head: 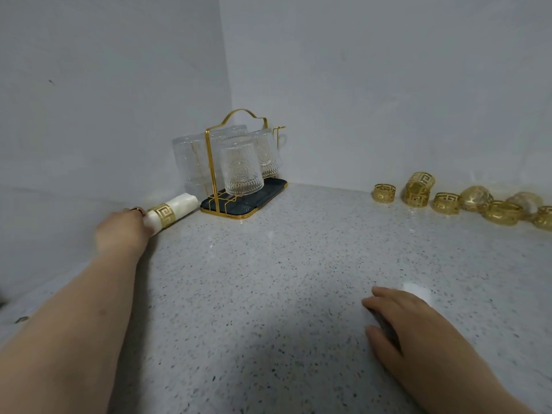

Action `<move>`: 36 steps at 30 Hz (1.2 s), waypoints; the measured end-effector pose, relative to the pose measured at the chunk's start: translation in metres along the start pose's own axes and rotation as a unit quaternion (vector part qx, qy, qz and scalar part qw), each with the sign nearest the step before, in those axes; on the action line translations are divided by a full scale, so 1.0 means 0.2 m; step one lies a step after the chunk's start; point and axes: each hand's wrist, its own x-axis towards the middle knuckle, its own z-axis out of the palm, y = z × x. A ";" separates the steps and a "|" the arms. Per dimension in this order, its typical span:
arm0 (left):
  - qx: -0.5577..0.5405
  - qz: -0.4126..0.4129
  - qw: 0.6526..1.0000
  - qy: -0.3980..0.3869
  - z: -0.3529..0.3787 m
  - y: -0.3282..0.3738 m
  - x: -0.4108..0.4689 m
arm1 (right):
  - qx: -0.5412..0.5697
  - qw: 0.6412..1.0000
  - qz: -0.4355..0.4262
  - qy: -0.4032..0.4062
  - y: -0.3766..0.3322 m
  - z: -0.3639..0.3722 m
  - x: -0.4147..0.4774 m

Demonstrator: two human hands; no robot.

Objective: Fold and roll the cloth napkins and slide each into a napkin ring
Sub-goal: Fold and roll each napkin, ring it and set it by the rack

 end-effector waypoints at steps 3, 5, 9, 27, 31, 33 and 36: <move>-0.007 -0.002 1.000 -0.002 0.01 -0.02 0.01 | -0.022 1.000 -0.001 0.022 -0.01 -0.01 0.01; -0.008 0.000 1.000 0.004 0.01 -0.02 0.01 | -0.015 1.000 -0.011 0.022 0.00 0.00 0.01; -0.020 0.010 0.999 0.033 0.01 -0.03 -0.01 | 0.001 1.000 -0.001 0.002 0.02 -0.01 0.00; -0.262 0.167 0.946 -0.096 -0.27 0.48 -0.75 | 0.101 0.993 0.037 0.048 0.00 -0.05 -0.07; -0.339 0.196 0.904 -0.171 -0.37 0.65 -1.08 | 0.113 0.991 0.048 0.054 -0.01 -0.06 -0.09; -0.358 0.224 0.889 -0.178 -0.39 0.73 -1.25 | 0.120 0.991 0.037 0.041 -0.01 -0.08 -0.11; -0.368 0.271 0.876 -0.156 -0.41 0.77 -1.41 | 0.123 0.992 0.004 0.031 0.04 -0.13 -0.21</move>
